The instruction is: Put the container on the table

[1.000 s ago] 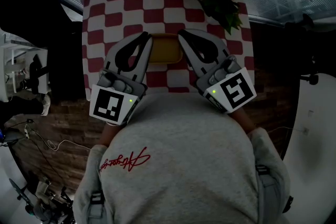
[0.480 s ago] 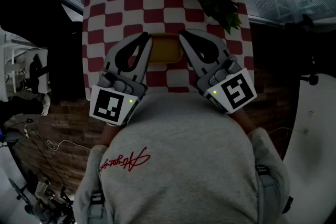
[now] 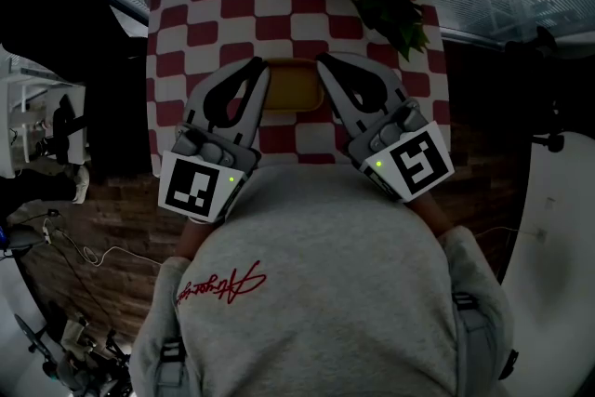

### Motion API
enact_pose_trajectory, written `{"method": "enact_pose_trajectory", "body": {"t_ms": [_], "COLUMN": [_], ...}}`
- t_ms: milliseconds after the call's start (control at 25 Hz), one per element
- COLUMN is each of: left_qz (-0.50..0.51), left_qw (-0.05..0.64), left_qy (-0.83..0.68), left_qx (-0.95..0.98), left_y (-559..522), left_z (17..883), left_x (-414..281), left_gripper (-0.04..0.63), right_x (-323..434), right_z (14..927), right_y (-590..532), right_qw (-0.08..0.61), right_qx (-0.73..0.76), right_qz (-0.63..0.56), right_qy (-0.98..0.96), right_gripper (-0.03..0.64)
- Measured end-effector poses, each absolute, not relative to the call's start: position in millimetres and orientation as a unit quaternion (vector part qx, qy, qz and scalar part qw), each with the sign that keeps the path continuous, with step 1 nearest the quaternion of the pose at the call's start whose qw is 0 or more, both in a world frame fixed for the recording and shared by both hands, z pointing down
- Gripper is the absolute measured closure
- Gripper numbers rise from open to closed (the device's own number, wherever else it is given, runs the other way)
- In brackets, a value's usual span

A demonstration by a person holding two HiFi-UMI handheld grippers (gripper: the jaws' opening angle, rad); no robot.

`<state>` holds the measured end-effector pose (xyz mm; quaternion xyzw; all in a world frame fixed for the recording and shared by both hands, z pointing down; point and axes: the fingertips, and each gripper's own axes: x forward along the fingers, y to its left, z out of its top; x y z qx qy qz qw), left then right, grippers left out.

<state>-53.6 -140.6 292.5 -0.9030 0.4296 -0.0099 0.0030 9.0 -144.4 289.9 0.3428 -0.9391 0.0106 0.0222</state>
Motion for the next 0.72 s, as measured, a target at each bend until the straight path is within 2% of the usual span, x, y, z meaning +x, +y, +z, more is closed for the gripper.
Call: {"method": "enact_pose_trajectory", "body": {"t_ms": [720], "left_qz": [-0.01], "left_qw": [0.005], "left_qy": [0.427], "left_qx": [-0.904], "left_y": [-141.2], "left_z": [290.7], "left_x": [-50.5], "left_gripper": [0.558], "right_x": [10.6], "right_z": [290.1], "right_y": [-145.6], "right_qw": [0.025], "right_qx": [0.343], "right_qz": [0.01], "right_qy": [-0.939], "right_gripper": [0.606]}}
